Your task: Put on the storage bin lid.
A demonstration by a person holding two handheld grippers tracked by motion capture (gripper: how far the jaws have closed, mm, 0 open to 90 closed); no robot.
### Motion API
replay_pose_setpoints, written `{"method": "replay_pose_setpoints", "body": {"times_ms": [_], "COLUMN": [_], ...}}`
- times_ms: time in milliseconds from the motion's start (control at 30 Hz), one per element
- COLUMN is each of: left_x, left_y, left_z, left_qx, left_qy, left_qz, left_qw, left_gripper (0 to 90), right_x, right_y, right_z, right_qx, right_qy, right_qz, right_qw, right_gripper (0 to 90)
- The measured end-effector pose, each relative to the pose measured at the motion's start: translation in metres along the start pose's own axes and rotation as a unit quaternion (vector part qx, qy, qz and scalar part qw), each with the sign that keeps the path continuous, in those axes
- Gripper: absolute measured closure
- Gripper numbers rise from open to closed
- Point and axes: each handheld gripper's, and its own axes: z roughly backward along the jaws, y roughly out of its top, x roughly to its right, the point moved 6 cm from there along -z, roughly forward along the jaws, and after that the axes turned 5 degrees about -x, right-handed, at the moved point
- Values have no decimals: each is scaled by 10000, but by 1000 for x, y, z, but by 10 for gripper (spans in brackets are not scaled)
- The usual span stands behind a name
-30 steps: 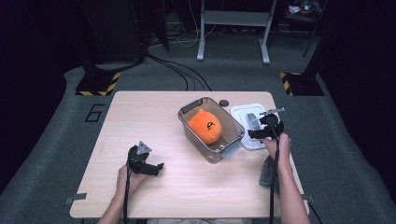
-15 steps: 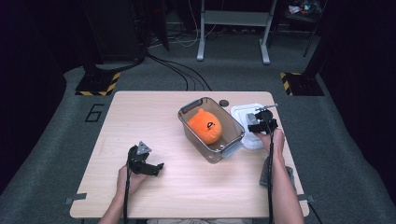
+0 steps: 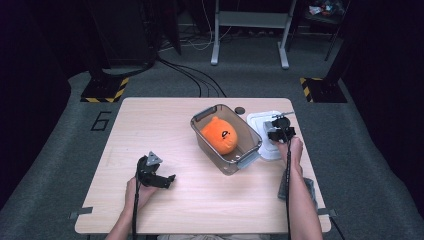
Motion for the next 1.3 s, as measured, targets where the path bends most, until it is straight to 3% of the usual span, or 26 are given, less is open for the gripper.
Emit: {"method": "replay_pose_setpoints", "body": {"times_ms": [333,767,933,1300], "left_x": [0,0,0,0], "left_y": [0,0,0,0], "left_z": [0,0,0,0], "left_qx": [-1,11,-13,-16], "left_qy": [1,8,-2,4], "left_qz": [-3,0,-41,-44], "left_qw": [10000,10000,10000,10000], "left_gripper": [1,1,1,2], "right_x": [0,1,3,10], "right_y": [0,-1,1,7], "right_z": [0,9,17,33], "right_qx": [4,1,8,103], "right_qy": [21,315,283,181], "right_qz": [-85,-156,-224,-39], "right_qw": [10000,9994,9993,9998], "right_gripper": [663,668,668,668]}}
